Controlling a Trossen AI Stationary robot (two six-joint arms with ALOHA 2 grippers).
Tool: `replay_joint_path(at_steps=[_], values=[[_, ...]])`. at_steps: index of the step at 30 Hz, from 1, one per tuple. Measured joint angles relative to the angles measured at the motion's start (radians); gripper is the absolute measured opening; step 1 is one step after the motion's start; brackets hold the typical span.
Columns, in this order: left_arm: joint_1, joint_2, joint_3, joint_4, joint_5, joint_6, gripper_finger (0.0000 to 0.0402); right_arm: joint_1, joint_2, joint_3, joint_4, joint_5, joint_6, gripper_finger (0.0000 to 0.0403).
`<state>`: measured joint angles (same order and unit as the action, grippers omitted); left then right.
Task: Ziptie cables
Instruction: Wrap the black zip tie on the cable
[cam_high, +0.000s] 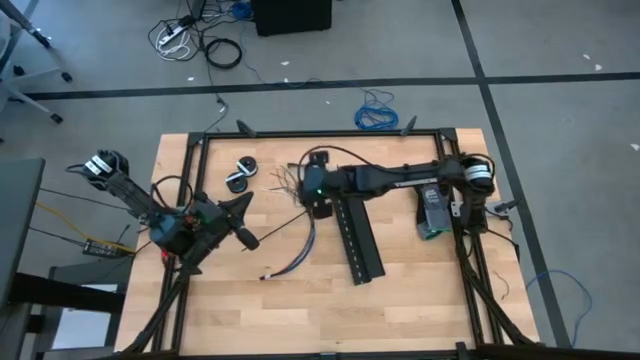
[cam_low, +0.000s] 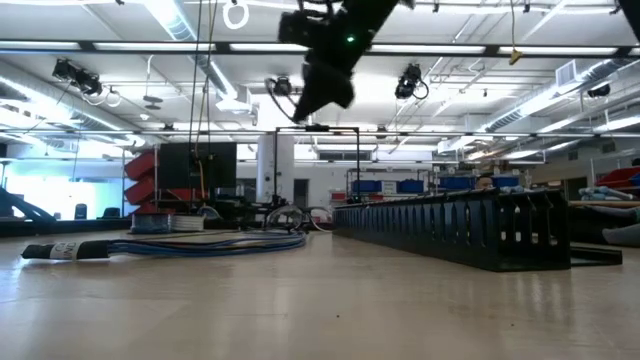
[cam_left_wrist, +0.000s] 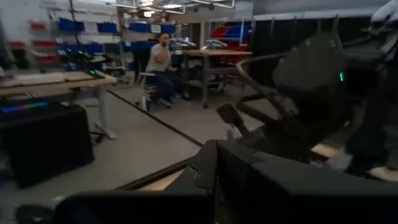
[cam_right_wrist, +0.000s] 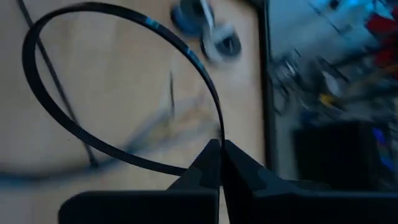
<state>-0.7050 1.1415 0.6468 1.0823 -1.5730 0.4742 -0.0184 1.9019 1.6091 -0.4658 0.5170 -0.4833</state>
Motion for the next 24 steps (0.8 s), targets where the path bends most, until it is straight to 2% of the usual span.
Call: replay_joint_path(at_steps=[4,8,11,15,17,19,21,24], values=[[-0.035,-0.038,0.000,-0.001,0.000,-0.025,0.0000,0.036,-0.091,-0.086,-0.068,0.125,0.009,0.0000],[-0.043,-0.049,0.000,-0.010,0.040,-0.064,0.0000,0.058,-0.224,-0.248,-0.056,0.142,0.112,0.0000],[-0.015,-0.048,0.000,-0.087,0.189,-0.163,0.0000,0.083,-0.359,-0.376,0.015,0.143,0.194,0.0000],[0.078,-0.048,0.001,-0.302,0.496,-0.433,0.0000,0.134,-0.525,-0.556,0.163,0.125,0.258,0.0000],[0.140,-0.045,0.001,-0.423,0.671,-0.585,0.0000,0.170,-0.603,-0.648,0.289,0.123,0.262,0.0000],[0.202,-0.030,0.000,-0.490,0.801,-0.667,0.0000,0.201,-0.664,-0.745,0.448,0.120,0.260,0.0000],[0.241,-0.009,0.000,-0.498,0.863,-0.685,0.0000,0.222,-0.707,-0.854,0.673,0.115,0.237,0.0000],[0.284,0.025,0.000,-0.445,0.916,-0.652,0.0000,0.208,-0.726,-1.026,1.135,0.088,0.215,0.0000]])
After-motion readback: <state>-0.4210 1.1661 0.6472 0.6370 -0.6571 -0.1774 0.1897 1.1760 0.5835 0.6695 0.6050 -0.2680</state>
